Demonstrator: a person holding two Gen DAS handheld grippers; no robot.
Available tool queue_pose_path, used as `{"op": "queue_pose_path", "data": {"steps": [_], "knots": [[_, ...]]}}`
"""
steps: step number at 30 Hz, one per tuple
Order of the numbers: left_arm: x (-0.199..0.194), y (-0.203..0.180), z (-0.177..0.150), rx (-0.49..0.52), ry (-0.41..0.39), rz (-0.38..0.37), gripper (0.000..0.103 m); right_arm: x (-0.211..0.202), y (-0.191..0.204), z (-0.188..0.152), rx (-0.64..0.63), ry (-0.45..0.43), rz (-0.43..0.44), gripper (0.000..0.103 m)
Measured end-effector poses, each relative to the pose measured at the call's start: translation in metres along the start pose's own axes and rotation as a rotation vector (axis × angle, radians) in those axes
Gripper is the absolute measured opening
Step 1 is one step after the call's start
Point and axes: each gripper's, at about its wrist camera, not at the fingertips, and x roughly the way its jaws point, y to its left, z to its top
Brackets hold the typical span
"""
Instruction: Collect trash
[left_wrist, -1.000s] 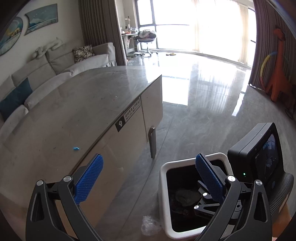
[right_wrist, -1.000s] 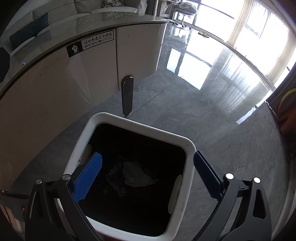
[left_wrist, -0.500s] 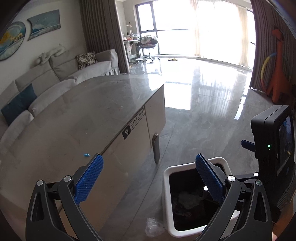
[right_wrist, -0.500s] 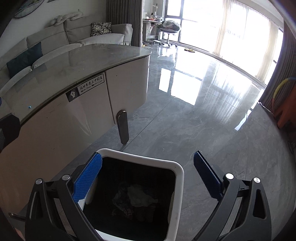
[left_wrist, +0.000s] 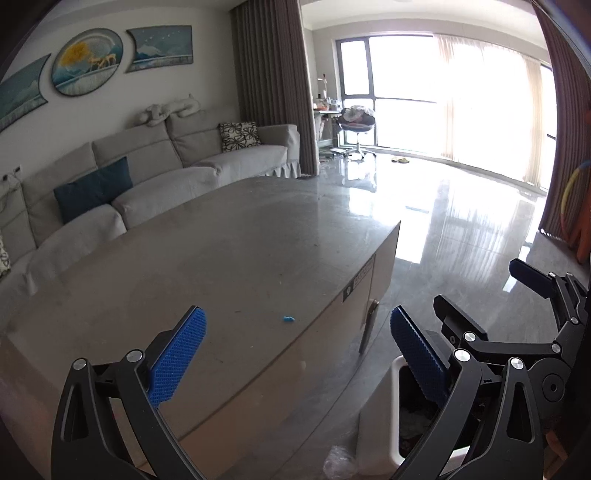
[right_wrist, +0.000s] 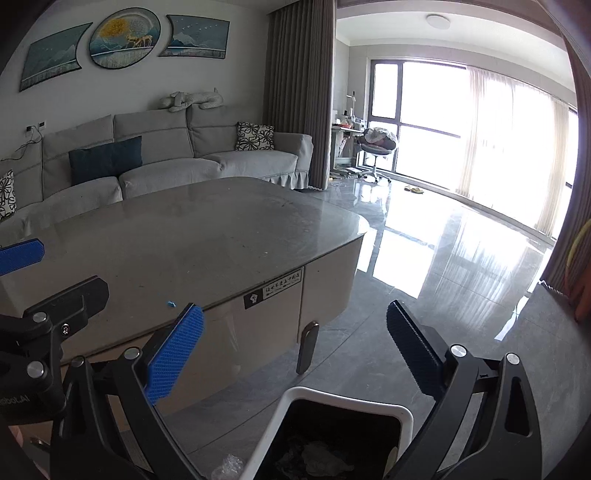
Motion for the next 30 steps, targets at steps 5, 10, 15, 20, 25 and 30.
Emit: {"op": "queue_pose_path", "data": {"steps": [5, 10, 15, 20, 25, 30], "knots": [[-0.02, 0.068, -0.002, -0.067, -0.013, 0.129, 0.099, -0.003, 0.064, 0.016, -0.049, -0.058, 0.116, 0.098], [-0.033, 0.136, -0.012, -0.136, 0.017, 0.252, 0.099, -0.004, 0.132, 0.024, -0.112, -0.092, 0.227, 0.098], [-0.046, 0.191, -0.028, -0.193, 0.053, 0.345, 0.099, -0.001, 0.188, 0.026, -0.171, -0.094, 0.283, 0.098], [-0.054, 0.228, -0.035, -0.246, 0.073, 0.398, 0.099, 0.002, 0.219, 0.033, -0.186, -0.098, 0.33, 0.098], [-0.054, 0.256, -0.036, -0.272, 0.08, 0.43, 0.099, 0.003, 0.243, 0.031, -0.197, -0.09, 0.382, 0.098], [-0.053, 0.27, -0.035, -0.265, 0.078, 0.456, 0.099, 0.007, 0.264, 0.028, -0.235, -0.08, 0.396, 0.098]]}}
